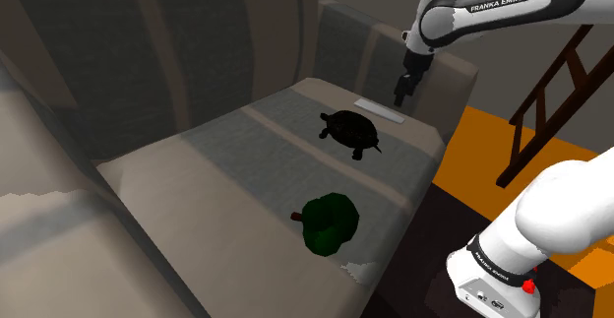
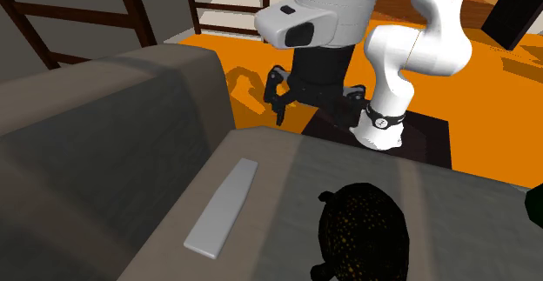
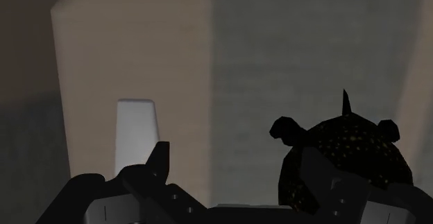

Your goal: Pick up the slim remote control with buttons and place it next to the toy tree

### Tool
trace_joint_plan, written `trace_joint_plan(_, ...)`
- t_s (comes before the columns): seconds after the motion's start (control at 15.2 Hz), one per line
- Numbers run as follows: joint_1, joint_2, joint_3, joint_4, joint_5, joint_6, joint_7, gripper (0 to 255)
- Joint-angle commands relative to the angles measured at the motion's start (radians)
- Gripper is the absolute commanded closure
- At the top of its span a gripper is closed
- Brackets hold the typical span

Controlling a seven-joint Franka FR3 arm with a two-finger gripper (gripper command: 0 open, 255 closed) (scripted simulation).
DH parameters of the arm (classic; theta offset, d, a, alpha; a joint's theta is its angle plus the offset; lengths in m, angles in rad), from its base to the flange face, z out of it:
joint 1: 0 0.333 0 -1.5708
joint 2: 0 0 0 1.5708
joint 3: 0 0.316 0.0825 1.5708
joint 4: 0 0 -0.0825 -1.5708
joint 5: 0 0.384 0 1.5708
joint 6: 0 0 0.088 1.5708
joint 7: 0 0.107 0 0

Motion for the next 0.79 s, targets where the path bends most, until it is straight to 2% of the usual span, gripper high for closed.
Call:
trace_joint_plan(0.0, -0.003, 0.077, -0.027, 0.036, 0.016, 0.043, -0.041, 0)
trace_joint_plan(0.4, -0.019, 0.31, -0.09, 0.175, 0.105, 0.131, -0.179, 0)
trace_joint_plan(0.73, -0.055, 0.513, -0.107, 0.329, 0.206, 0.163, -0.298, 0)
